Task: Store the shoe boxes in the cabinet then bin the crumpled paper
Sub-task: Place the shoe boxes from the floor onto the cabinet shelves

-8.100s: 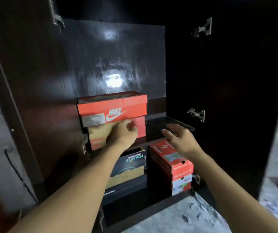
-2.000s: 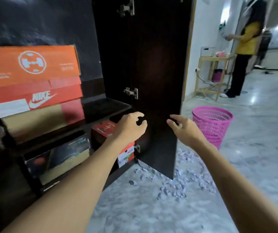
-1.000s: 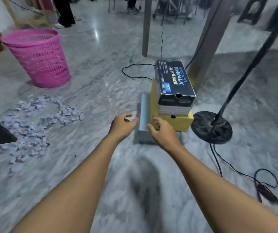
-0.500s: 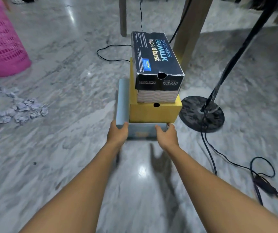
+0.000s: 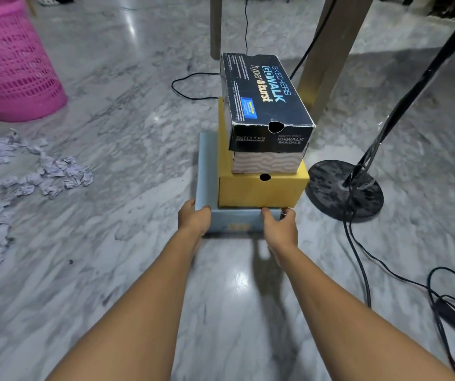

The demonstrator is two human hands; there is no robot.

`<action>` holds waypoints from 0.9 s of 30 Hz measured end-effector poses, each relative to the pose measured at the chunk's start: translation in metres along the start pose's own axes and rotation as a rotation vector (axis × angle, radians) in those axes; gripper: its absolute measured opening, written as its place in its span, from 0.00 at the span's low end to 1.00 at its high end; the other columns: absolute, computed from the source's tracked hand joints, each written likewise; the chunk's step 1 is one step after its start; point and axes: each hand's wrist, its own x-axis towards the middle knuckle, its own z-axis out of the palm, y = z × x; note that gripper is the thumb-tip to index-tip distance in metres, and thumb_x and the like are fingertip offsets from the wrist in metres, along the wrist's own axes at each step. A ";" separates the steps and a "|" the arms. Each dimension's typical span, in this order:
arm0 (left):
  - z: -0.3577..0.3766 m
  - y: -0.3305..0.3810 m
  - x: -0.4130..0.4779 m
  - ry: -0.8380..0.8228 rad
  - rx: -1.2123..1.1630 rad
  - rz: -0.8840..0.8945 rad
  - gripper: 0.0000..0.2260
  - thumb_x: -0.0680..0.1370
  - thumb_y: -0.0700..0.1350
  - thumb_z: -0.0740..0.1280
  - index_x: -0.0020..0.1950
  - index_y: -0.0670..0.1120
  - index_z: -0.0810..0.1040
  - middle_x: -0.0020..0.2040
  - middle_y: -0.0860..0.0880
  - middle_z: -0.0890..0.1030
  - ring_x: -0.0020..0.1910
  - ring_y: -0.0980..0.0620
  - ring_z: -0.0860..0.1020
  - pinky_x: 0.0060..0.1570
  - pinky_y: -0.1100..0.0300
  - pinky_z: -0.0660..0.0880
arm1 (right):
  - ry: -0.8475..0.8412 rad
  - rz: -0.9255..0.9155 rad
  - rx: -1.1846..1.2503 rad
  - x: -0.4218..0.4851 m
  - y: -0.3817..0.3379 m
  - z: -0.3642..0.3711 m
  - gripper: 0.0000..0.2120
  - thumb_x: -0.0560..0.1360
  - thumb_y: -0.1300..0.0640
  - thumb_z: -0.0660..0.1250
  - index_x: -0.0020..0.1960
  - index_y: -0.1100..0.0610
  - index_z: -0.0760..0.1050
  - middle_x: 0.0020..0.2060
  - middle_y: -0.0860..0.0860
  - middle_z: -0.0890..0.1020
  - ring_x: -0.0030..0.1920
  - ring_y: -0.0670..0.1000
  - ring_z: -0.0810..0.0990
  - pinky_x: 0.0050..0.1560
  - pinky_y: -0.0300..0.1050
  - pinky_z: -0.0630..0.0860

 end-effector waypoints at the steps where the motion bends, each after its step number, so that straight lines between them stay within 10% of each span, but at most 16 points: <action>1: -0.005 -0.003 -0.004 -0.007 0.006 0.008 0.20 0.80 0.40 0.62 0.72 0.47 0.69 0.57 0.48 0.75 0.53 0.48 0.75 0.46 0.58 0.72 | -0.011 -0.004 -0.001 -0.004 0.002 0.001 0.21 0.77 0.43 0.65 0.64 0.51 0.66 0.59 0.50 0.76 0.55 0.55 0.78 0.55 0.54 0.77; 27: -0.235 -0.128 -0.105 0.318 -0.109 -0.134 0.23 0.80 0.40 0.60 0.71 0.60 0.64 0.62 0.48 0.77 0.55 0.43 0.78 0.55 0.49 0.79 | -0.569 -0.321 -0.205 -0.192 0.015 0.110 0.22 0.77 0.45 0.68 0.64 0.55 0.68 0.55 0.49 0.76 0.51 0.52 0.76 0.52 0.46 0.72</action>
